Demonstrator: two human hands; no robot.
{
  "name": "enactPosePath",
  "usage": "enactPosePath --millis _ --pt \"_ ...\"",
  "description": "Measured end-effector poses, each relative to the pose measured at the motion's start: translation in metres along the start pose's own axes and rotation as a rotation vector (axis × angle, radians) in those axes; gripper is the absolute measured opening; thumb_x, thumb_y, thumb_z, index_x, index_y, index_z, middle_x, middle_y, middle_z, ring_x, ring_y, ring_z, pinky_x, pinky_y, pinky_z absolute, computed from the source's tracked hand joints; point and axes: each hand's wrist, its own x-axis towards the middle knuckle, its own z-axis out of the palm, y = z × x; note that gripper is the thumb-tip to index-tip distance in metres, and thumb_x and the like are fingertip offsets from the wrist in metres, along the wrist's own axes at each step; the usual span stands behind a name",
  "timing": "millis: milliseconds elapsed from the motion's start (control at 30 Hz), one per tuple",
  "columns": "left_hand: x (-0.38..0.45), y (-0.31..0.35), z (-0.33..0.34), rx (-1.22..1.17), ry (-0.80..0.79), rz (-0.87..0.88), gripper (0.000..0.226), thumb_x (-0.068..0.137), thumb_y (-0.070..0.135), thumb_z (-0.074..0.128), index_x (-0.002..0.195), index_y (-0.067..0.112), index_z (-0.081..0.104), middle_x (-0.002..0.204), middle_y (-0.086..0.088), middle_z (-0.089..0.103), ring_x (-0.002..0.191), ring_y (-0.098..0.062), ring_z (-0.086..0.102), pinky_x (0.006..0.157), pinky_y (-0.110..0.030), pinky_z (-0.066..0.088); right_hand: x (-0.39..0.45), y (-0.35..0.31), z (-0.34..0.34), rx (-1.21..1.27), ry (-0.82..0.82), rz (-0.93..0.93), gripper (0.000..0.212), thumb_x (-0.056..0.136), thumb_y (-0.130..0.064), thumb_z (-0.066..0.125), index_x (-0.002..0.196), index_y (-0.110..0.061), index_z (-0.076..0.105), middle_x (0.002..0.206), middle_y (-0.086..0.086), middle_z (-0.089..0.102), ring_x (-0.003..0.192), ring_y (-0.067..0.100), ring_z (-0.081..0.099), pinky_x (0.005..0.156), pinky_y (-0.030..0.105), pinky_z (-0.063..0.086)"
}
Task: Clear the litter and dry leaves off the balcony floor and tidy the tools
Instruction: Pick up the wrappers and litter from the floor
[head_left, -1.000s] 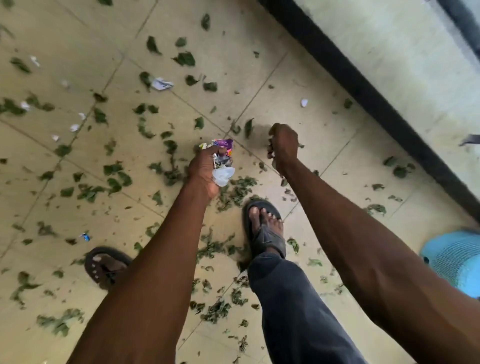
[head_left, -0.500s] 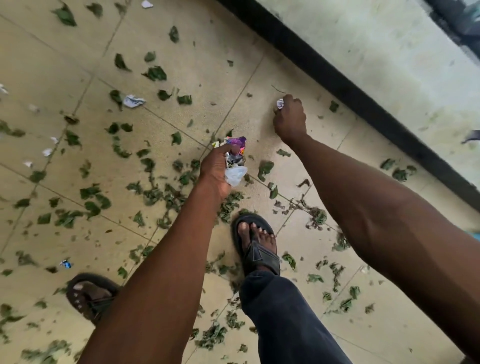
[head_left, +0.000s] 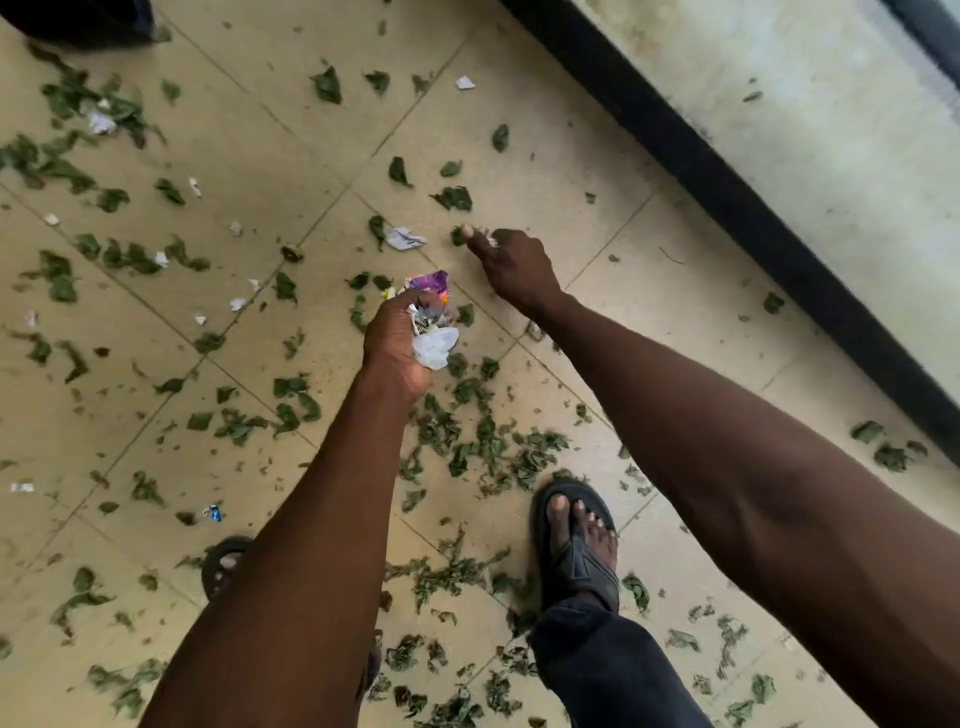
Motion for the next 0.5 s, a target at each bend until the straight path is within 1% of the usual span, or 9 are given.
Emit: enactPosePath --millis 67,100,167,233,267,300,400,433,500 --pt "0.006 0.010 -0.018 -0.057 -0.019 0.021 0.012 0.079 0.020 0.062 0.072 0.019 0.053 0.057 0.005 0.050 0.044 -0.013 0.050 0.055 -0.020 0.042 0.004 -0.020 0.017 -0.132 -0.042 -0.075 0.053 0.101 -0.052 0.037 0.084 -0.007 0.059 0.089 0.017 0.065 0.087 0.035 0.059 0.069 0.037 0.042" --pt "0.009 0.013 -0.026 -0.068 -0.025 0.022 0.016 0.086 0.021 0.059 0.071 0.020 0.052 0.056 0.006 0.050 0.045 -0.012 0.049 0.052 -0.020 0.041 0.006 -0.026 0.027 -0.235 -0.038 -0.140 0.042 0.103 -0.042 0.037 0.096 -0.007 0.059 0.097 0.020 0.065 0.092 0.037 0.060 0.069 0.038 0.041" --pt "0.014 0.021 -0.045 -0.085 -0.010 0.042 0.014 0.088 0.023 0.058 0.075 0.018 0.057 0.059 0.004 0.055 0.047 -0.015 0.056 0.054 -0.022 0.048 0.013 -0.038 0.047 -0.431 -0.033 -0.260 0.028 0.100 -0.024 0.041 0.120 -0.006 0.048 0.106 0.021 0.064 0.095 0.041 0.061 0.064 0.039 0.038" --pt "0.019 0.025 -0.062 -0.104 0.028 0.075 0.012 0.092 0.025 0.056 0.083 0.017 0.060 0.069 0.001 0.059 0.055 -0.017 0.062 0.069 -0.027 0.053 0.018 -0.047 0.063 -0.512 -0.070 -0.324 0.041 0.098 -0.020 0.043 0.135 -0.006 0.035 0.109 0.021 0.064 0.093 0.042 0.061 0.063 0.039 0.035" --pt "0.021 0.028 -0.071 -0.120 0.040 0.079 0.014 0.094 0.024 0.054 0.083 0.018 0.060 0.069 0.002 0.060 0.056 -0.016 0.062 0.072 -0.028 0.051 0.022 -0.048 0.067 -0.543 -0.096 -0.345 0.047 0.099 -0.022 0.042 0.141 -0.006 0.030 0.112 0.021 0.062 0.094 0.042 0.061 0.064 0.039 0.036" --pt "0.021 0.030 -0.080 -0.137 0.034 0.074 0.017 0.094 0.024 0.052 0.079 0.020 0.059 0.065 0.004 0.058 0.054 -0.015 0.059 0.068 -0.026 0.048 0.024 -0.048 0.073 -0.589 -0.118 -0.357 0.051 0.100 -0.025 0.040 0.146 -0.008 0.025 0.116 0.022 0.060 0.096 0.042 0.060 0.066 0.039 0.036" --pt "0.019 0.033 -0.107 -0.127 -0.038 0.026 0.025 0.092 0.027 0.049 0.068 0.025 0.051 0.056 0.010 0.049 0.048 -0.009 0.044 0.050 -0.022 0.033 0.025 -0.046 0.081 -0.655 -0.101 -0.331 0.049 0.102 -0.027 0.037 0.147 -0.011 0.028 0.118 0.024 0.057 0.098 0.042 0.059 0.069 0.039 0.038" --pt "0.014 0.034 -0.112 -0.104 -0.035 0.018 0.021 0.089 0.027 0.053 0.069 0.025 0.053 0.055 0.010 0.049 0.046 -0.008 0.045 0.050 -0.021 0.032 0.024 -0.046 0.082 -0.598 -0.079 -0.286 0.043 0.100 -0.025 0.038 0.140 -0.009 0.036 0.115 0.025 0.058 0.097 0.042 0.059 0.069 0.039 0.038" --pt "-0.002 0.035 -0.120 -0.113 0.003 0.019 0.007 0.079 0.027 0.062 0.075 0.021 0.059 0.060 0.005 0.055 0.049 -0.011 0.055 0.060 -0.024 0.042 0.013 -0.051 0.086 -0.399 -0.036 -0.171 0.028 0.098 -0.020 0.043 0.120 -0.005 0.051 0.108 0.025 0.061 0.095 0.039 0.059 0.067 0.037 0.038"
